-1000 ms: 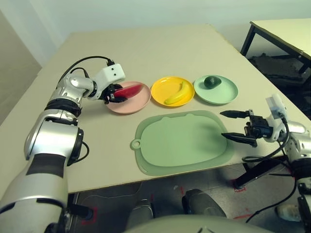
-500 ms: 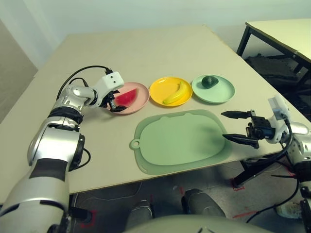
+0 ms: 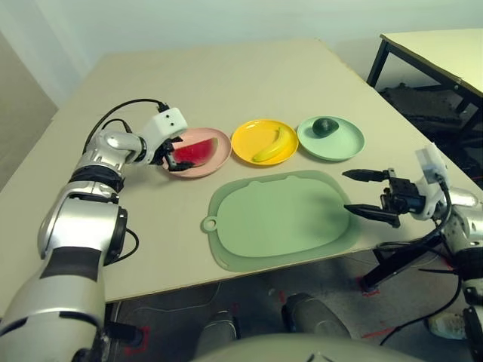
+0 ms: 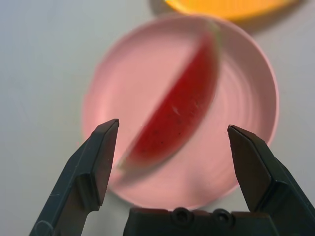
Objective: Place the fruits into color-matched plates.
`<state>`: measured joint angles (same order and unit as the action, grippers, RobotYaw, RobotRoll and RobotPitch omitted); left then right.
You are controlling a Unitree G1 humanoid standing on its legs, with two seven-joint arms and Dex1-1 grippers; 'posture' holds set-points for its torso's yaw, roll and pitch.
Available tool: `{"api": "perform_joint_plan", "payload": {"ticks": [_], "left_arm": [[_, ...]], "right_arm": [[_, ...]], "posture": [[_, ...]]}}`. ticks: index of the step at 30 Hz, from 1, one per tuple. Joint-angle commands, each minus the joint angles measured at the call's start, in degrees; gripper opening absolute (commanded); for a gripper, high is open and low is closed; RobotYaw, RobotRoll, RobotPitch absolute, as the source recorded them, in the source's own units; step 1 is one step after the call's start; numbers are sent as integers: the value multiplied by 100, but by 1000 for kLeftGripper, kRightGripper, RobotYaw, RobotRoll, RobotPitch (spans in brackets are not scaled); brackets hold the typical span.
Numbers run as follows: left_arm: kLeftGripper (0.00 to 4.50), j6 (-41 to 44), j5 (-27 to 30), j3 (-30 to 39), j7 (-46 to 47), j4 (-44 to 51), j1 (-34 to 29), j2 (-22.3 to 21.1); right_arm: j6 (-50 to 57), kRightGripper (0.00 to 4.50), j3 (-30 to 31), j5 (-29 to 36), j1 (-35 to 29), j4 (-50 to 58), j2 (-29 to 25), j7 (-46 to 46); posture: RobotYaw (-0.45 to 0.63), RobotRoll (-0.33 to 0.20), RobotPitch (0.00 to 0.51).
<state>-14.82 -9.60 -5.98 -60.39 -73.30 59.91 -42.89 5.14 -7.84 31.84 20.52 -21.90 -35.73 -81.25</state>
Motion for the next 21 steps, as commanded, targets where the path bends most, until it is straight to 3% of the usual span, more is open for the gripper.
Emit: {"api": "perform_joint_plan", "payload": {"ticks": [1, 5, 10, 14, 21], "left_arm": [[4489, 132, 462, 447, -247, 339, -131, -229], [4489, 549, 1177, 1162, -191, 1078, -903, -490], [4489, 1438, 2384, 2485, 679, 2765, -2548, -263], [4489, 1639, 2912, 3099, 1470, 4027, -3707, 318], [4489, 1460, 3499, 3764, 2505, 5145, -4784, 1350]], "right_arm": [[72, 4500, -423, 135, 77, 63, 125, 625], [-126, 4500, -857, 86, 45, -205, 262, 1340], [-743, 4500, -1051, -230, -189, -902, 486, 1927], [-1725, 4500, -1046, -614, -150, -1932, 766, 2198], [-3047, 4500, -1347, -935, 202, -3330, 800, 3001]], "posture": [[-239, 0, 12], [-230, 0, 24], [-207, 0, 39], [-187, 0, 51], [-129, 0, 62]]}}
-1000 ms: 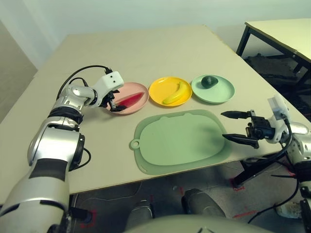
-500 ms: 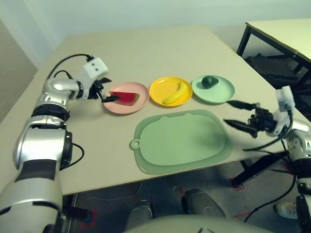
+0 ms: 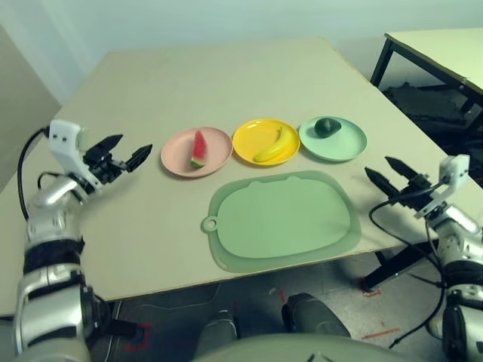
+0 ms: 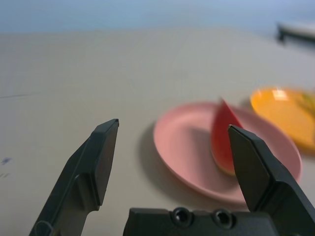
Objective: Place the fruits into color-matched plates.
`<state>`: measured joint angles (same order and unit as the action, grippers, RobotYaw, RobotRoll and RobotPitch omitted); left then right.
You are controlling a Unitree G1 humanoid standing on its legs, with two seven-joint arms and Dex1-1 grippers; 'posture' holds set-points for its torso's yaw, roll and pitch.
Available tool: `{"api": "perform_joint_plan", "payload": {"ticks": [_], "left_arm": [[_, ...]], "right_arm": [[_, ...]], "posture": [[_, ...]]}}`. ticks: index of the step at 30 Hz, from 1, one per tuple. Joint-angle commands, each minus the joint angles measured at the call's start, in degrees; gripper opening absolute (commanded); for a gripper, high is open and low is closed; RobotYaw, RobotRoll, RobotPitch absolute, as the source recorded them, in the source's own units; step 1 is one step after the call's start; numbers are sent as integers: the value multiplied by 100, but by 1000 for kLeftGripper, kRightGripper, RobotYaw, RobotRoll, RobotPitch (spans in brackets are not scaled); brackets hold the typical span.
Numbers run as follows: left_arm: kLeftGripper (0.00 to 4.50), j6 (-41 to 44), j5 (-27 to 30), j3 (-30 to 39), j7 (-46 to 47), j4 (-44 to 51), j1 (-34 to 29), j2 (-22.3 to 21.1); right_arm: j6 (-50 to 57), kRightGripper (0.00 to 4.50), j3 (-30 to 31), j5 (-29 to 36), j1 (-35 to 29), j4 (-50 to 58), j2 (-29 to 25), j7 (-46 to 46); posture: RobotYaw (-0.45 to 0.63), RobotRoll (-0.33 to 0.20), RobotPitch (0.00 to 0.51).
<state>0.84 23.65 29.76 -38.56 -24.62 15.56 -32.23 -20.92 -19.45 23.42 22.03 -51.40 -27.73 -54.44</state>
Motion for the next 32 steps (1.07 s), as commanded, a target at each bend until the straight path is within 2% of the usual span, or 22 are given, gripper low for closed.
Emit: {"api": "perform_joint_plan", "payload": {"ticks": [1, 4, 7, 12, 20, 26, 32], "left_arm": [[4489, -152, 204, 228, 431, 399, -499, 416], [4489, -229, 262, 260, 762, 773, -862, 766], [4489, -356, 194, 186, 902, 874, -1041, 929], [4489, -497, 248, 152, 1098, 989, -1098, 1116], [4489, -679, -14, 17, 1044, 733, -1222, 904], [4489, -645, -370, -422, 956, 180, -991, 714], [4489, -628, -375, -540, 1007, 155, -891, 722]], "right_arm": [[-584, 4500, -222, -108, 47, -477, -1, 397], [-812, 4500, -409, -97, 93, -776, -100, 690], [-844, 4500, -605, -5, 223, -1082, -278, 787], [-692, 4500, -745, 34, 443, -1491, -607, 358], [-461, 4500, -825, -67, 876, -1939, -1085, 375], [-526, 4500, -813, -183, 901, -2011, -1287, 565], [-520, 4500, -866, -150, 930, -1985, -1312, 536]], "posture": [[-125, 0, 64], [-106, 0, 75], [-101, 0, 69], [-110, 0, 55], [-121, 0, 70], [-158, 0, 75], [-173, 0, 77]]}}
